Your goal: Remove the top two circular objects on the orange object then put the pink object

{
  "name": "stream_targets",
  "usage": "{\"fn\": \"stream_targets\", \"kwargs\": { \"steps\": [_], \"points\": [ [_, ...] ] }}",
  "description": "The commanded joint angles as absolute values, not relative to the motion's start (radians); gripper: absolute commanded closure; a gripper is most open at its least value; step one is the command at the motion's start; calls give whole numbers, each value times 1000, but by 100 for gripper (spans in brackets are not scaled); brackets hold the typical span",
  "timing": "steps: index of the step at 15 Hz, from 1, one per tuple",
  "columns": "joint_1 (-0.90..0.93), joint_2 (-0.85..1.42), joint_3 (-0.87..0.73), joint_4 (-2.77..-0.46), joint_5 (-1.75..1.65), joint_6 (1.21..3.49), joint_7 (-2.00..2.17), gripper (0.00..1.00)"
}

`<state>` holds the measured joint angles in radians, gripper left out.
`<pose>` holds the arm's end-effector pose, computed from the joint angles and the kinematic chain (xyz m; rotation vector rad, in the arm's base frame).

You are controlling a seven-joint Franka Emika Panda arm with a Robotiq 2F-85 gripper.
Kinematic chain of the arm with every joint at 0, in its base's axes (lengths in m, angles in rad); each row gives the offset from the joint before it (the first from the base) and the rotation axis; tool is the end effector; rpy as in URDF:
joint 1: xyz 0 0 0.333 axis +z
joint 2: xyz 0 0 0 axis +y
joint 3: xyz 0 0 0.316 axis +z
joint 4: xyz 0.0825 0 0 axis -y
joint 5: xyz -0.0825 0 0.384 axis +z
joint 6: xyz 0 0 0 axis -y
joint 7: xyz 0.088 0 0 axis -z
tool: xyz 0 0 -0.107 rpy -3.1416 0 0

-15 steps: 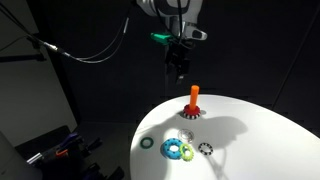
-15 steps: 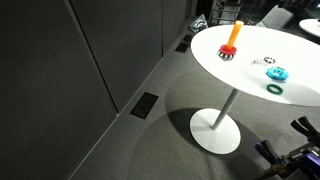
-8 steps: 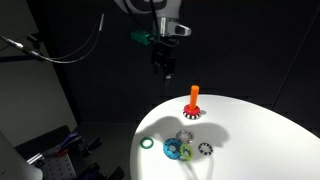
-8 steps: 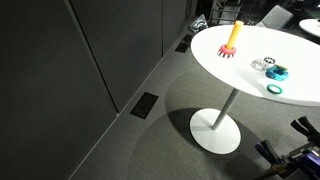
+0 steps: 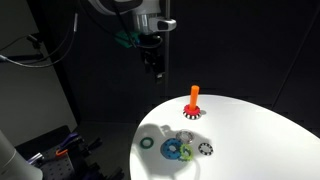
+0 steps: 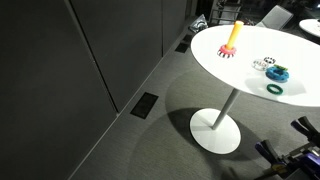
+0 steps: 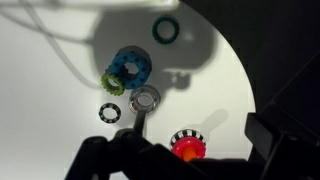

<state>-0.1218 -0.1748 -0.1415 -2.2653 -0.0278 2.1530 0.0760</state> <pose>0.4775 -0.1315 0.4372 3.0945 -0.5047 0.0953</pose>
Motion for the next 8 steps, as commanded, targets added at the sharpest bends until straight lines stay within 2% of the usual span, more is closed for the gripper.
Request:
{"fn": "stream_targets", "kwargs": {
  "steps": [1,8],
  "points": [
    [-128,-184,-135,-2275,-26,2153,74,0],
    [-128,-175,-135,-2274,-26,2153,75,0]
  ]
}}
